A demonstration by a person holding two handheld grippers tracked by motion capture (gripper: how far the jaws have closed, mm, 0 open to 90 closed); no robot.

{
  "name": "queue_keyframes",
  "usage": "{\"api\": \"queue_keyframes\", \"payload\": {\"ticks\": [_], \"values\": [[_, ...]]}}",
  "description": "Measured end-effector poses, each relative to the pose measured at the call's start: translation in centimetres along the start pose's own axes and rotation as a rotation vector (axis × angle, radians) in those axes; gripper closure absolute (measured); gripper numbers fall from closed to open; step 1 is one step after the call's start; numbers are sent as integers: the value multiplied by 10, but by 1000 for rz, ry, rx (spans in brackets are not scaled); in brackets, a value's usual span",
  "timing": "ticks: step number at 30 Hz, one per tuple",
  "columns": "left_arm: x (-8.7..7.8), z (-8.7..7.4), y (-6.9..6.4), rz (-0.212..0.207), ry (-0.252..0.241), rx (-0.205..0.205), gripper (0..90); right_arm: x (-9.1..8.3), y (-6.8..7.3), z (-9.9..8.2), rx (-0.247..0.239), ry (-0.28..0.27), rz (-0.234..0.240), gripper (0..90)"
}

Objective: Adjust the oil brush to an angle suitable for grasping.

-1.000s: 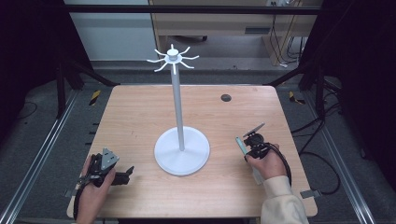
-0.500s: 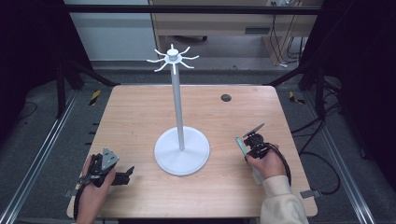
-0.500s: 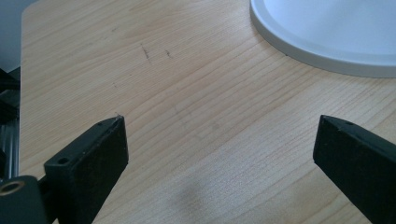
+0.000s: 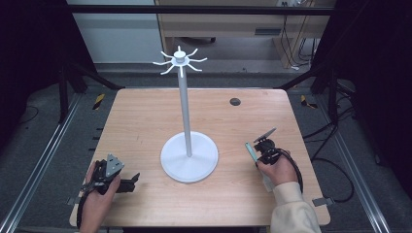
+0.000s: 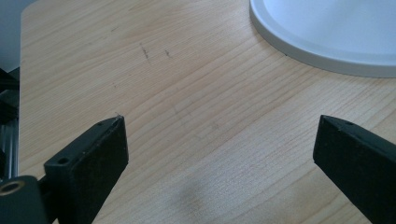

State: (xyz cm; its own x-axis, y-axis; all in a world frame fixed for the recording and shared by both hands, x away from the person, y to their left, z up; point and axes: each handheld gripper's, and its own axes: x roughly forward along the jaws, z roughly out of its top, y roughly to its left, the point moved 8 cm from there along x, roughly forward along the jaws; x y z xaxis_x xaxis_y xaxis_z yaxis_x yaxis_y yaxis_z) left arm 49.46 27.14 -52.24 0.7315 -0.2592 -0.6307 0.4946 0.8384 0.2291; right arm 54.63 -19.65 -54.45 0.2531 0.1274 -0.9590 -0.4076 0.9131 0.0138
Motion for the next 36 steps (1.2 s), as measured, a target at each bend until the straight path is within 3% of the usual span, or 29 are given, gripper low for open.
{"api": "queue_keyframes", "payload": {"ticks": [8, 13, 25, 36], "values": [[0, 0, 0, -1, 0, 2, 29, -1, -1, 0, 21, 2, 10, 819], [0, 0, 0, -1, 0, 1, 29, -1, -1, 0, 11, 4, 14, 823], [0, 0, 0, -1, -2, 1, 28, -10, 0, 5, -7, -47, 1, 825], [0, 1, 0, -3, -4, -2, 29, -30, 8, 22, -27, -202, 27, 826]]}}
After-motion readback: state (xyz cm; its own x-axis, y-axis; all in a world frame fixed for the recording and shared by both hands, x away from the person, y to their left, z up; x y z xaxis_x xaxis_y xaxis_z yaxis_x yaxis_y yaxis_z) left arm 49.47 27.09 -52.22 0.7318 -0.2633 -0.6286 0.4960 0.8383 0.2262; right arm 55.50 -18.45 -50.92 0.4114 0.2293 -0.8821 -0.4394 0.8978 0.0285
